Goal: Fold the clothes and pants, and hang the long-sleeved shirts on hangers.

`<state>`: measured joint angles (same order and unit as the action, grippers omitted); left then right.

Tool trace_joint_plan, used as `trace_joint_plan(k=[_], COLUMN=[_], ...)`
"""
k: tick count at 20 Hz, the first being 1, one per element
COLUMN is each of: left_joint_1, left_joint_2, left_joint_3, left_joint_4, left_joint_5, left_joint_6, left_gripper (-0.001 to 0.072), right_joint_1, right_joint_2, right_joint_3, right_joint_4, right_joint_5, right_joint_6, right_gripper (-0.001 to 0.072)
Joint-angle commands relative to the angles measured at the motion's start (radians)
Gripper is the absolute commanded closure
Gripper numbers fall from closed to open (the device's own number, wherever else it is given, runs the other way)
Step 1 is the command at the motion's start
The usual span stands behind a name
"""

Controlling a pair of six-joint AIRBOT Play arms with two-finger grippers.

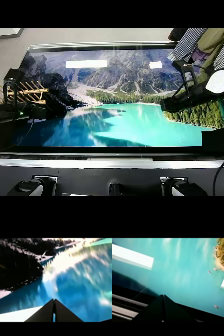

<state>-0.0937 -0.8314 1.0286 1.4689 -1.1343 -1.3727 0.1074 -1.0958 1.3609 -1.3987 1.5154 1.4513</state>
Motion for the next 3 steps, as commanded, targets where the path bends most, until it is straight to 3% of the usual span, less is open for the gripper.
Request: trace_joint_plan(k=[1,3], left_joint_1=[0.0,0.0], left_joint_2=[0.0,0.0], left_joint_3=[0.0,0.0], left_joint_4=[0.002,0.002], left_joint_5=[0.0,0.0], left_joint_6=[0.0,0.0], left_gripper=[0.068,0.068], right_joint_1=[0.001,0.001], right_joint_2=[0.001,0.001], right_joint_3=[0.0,0.0], right_joint_4=[0.0,0.0], right_joint_5=[0.001,0.001], right_joint_6=[0.0,0.0], right_gripper=[0.0679,0.0679])
